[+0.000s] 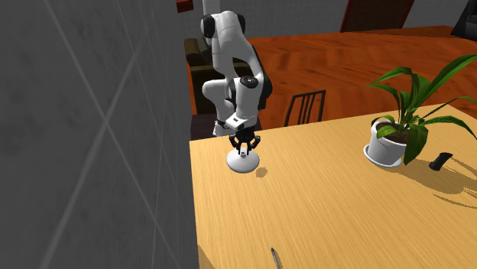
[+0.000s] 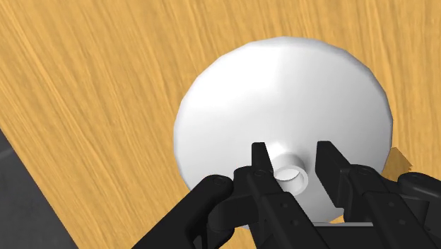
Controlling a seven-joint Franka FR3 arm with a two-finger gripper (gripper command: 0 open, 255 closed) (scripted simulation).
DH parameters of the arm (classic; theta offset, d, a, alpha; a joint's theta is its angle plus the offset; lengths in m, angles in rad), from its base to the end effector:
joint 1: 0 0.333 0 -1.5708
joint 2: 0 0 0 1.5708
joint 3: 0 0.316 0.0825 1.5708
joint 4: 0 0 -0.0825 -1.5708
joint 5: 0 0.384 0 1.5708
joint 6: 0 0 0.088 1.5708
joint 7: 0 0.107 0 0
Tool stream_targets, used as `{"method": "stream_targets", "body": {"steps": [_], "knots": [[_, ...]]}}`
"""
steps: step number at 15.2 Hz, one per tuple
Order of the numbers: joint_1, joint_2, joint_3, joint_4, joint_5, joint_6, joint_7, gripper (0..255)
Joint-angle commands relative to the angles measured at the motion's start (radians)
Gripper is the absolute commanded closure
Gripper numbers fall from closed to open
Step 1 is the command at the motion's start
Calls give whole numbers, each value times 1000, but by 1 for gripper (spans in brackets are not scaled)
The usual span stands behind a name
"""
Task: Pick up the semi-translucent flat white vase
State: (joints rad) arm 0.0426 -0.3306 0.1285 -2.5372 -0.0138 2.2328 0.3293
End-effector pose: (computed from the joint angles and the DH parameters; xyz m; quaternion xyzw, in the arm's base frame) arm 0.4183 0.0714 0.3913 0.9965 -0.0780 0.0178 0.0226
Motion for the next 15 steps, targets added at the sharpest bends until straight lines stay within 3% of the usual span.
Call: {"method": "stream_targets", "body": {"steps": [1, 15], "knots": [[1, -5, 0, 7, 1, -15, -1, 255], [3, -82, -9, 136, 9, -220, -16, 255]]}}
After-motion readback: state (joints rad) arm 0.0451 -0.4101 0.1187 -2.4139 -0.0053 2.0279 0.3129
